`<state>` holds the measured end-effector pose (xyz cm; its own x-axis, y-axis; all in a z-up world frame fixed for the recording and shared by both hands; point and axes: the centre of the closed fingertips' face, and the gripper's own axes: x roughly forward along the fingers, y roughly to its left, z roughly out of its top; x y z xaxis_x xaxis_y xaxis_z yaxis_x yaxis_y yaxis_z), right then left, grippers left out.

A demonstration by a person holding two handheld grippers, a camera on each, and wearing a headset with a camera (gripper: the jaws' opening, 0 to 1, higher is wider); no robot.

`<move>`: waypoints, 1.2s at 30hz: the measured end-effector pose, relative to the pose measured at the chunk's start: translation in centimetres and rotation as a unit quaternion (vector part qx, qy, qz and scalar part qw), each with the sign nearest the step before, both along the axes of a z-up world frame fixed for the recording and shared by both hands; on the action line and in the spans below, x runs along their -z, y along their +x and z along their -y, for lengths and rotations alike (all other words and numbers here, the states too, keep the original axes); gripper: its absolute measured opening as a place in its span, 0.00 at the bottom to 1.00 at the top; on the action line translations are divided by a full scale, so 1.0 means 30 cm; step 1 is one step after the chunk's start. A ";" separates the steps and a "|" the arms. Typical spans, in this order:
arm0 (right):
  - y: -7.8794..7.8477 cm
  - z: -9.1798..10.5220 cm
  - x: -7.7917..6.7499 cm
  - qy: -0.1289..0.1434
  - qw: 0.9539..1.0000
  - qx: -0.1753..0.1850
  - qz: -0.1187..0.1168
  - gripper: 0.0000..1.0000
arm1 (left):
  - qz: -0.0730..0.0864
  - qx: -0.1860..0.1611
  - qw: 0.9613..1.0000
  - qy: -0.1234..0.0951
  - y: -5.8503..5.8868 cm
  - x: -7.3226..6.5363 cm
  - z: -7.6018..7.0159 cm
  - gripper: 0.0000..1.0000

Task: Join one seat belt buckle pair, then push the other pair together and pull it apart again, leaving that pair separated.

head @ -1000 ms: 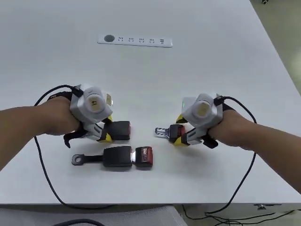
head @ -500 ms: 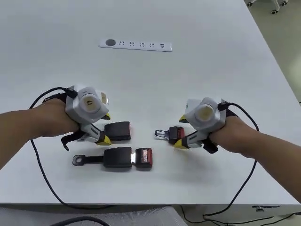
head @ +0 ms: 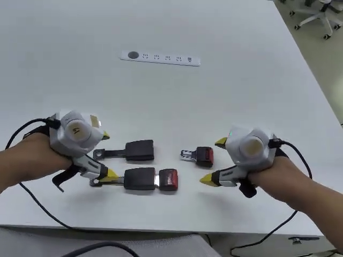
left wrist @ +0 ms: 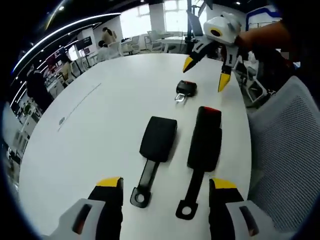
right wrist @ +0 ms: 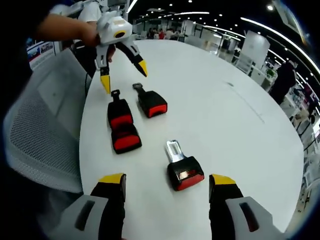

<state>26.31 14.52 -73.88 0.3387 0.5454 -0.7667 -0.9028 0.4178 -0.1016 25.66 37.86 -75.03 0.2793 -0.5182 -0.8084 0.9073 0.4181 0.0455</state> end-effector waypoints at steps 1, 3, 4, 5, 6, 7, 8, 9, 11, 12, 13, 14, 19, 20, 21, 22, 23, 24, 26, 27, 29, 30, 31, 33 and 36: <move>-0.009 -0.002 -0.006 0.005 1.000 0.004 0.000 0.68 | 0.000 -0.005 1.000 -0.001 -0.012 -0.003 -0.010 0.74; -0.024 -0.005 -0.008 0.017 1.000 0.012 0.001 0.70 | -0.002 -0.023 1.000 -0.008 -0.041 -0.014 -0.035 0.78; -0.035 -0.008 -0.018 0.022 1.000 0.017 0.005 0.72 | -0.001 -0.031 0.999 -0.013 -0.054 -0.019 -0.051 0.80; -0.051 -0.012 -0.032 0.023 1.000 0.017 0.007 0.74 | -0.002 -0.038 0.999 -0.016 -0.064 -0.026 -0.062 0.82; -0.063 -0.013 -0.038 0.024 0.999 0.018 0.012 0.76 | -0.005 -0.048 0.999 -0.018 -0.079 -0.031 -0.083 0.85; -0.069 -0.013 -0.041 0.027 0.999 0.018 0.016 0.78 | -0.005 -0.059 0.998 -0.017 -0.087 -0.033 -0.099 0.88; -0.075 -0.011 -0.044 0.028 0.999 0.019 0.017 0.80 | -0.003 -0.062 0.998 -0.019 -0.096 -0.038 -0.110 0.90; -0.084 -0.009 -0.049 0.034 0.999 0.025 0.017 0.81 | -0.001 -0.065 0.998 -0.022 -0.109 -0.045 -0.123 0.93; -0.098 -0.011 -0.058 0.047 0.998 0.034 0.020 0.85 | 0.003 -0.069 0.997 -0.023 -0.125 -0.048 -0.147 0.97; -0.104 -0.008 -0.058 0.049 0.998 0.039 0.019 0.87 | 0.004 -0.072 0.997 -0.024 -0.131 -0.049 -0.155 0.98; -0.113 -0.005 -0.057 0.053 0.997 0.046 0.017 0.89 | 0.005 -0.076 0.997 -0.028 -0.138 -0.055 -0.161 1.00; -0.118 -0.005 -0.050 0.053 0.997 0.047 0.018 0.93 | 0.006 -0.078 0.996 -0.032 -0.141 -0.060 -0.160 1.00; -0.133 0.011 -0.046 0.051 0.996 0.053 0.040 1.00 | 0.020 -0.079 0.996 -0.036 -0.153 -0.073 -0.150 1.00; -0.138 0.013 -0.047 0.051 0.996 0.055 0.038 1.00 | 0.022 -0.081 0.996 -0.038 -0.154 -0.076 -0.148 1.00; -0.145 0.012 -0.052 0.053 0.996 0.057 0.036 1.00 | 0.023 -0.084 0.995 -0.042 -0.154 -0.079 -0.149 1.00; -0.145 0.015 -0.049 0.053 0.996 0.059 0.036 1.00 | 0.025 -0.085 0.995 -0.045 -0.154 -0.082 -0.149 1.00; -0.144 0.020 -0.047 0.053 0.996 0.061 0.037 1.00 | 0.027 -0.085 0.995 -0.046 -0.153 -0.082 -0.151 1.00; -0.143 0.023 -0.047 0.054 0.996 0.062 0.037 1.00 | 0.029 -0.085 0.995 -0.047 -0.150 -0.081 -0.157 1.00; -0.139 0.032 -0.057 0.058 0.995 0.070 0.037 1.00 | 0.031 -0.088 0.994 -0.050 -0.147 -0.086 -0.153 1.00; -0.138 0.033 -0.062 0.061 0.995 0.072 0.038 1.00 | 0.033 -0.089 0.994 -0.053 -0.143 -0.088 -0.151 1.00; -0.137 0.034 -0.071 0.063 0.994 0.077 0.037 1.00 | 0.040 -0.093 0.993 -0.058 -0.134 -0.093 -0.150 1.00; -0.143 0.030 -0.086 0.063 0.994 0.079 0.037 1.00 | 0.041 -0.094 0.993 -0.060 -0.133 -0.094 -0.148 1.00; -0.144 0.028 -0.091 0.063 0.994 0.080 0.037 1.00 | 0.044 -0.094 0.993 -0.064 -0.131 -0.096 -0.144 1.00; -0.137 0.026 -0.099 0.065 0.993 0.086 0.041 1.00 | 0.047 -0.091 0.992 -0.069 -0.133 -0.099 -0.134 1.00; -0.124 0.022 -0.098 0.072 0.992 0.087 0.049 1.00 | 0.052 -0.086 0.992 -0.078 -0.142 -0.103 -0.130 1.00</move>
